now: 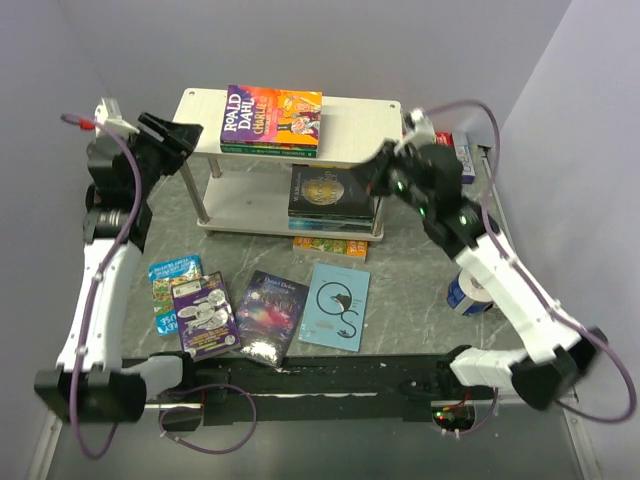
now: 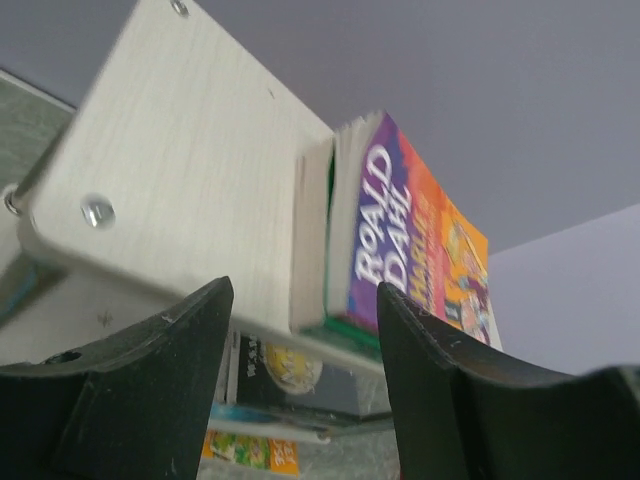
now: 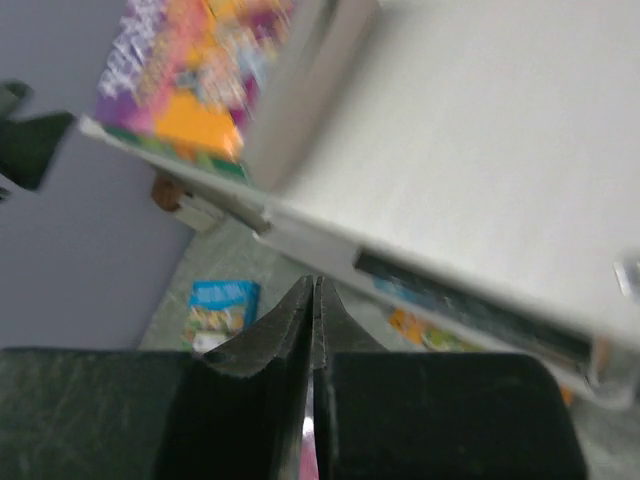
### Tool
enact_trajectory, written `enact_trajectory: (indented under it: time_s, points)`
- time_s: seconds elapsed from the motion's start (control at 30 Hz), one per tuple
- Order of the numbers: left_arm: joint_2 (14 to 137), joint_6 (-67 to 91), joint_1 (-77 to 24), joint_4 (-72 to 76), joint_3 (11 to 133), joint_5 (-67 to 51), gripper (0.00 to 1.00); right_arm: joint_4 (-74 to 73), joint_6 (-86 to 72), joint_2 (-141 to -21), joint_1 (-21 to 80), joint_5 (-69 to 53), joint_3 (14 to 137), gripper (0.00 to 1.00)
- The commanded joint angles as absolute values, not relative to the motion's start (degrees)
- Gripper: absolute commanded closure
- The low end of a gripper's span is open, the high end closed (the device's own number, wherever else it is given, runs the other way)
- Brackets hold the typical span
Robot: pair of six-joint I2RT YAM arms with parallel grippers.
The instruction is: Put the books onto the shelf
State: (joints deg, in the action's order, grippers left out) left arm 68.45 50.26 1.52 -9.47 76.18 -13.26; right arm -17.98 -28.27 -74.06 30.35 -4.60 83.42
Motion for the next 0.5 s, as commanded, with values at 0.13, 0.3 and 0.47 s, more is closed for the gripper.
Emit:
enact_trajectory:
  time_s: [0.13, 0.3, 0.47]
  points:
    - [46.5, 48.5, -18.9, -15.7, 59.4, 11.7, 0.33, -4.5, -29.1, -52.0, 38.0, -0.2, 47.2, 0.78]
    - [37.6, 53.9, -23.3, -19.1, 39.1, 9.8, 0.36, -6.8, -32.7, -49.4, 41.0, -1.1, 36.5, 0.62]
    - [34.9, 57.8, -28.5, -16.9, 29.6, 3.6, 0.36, -0.5, -36.0, -53.2, 42.8, -8.6, 28.1, 0.42]
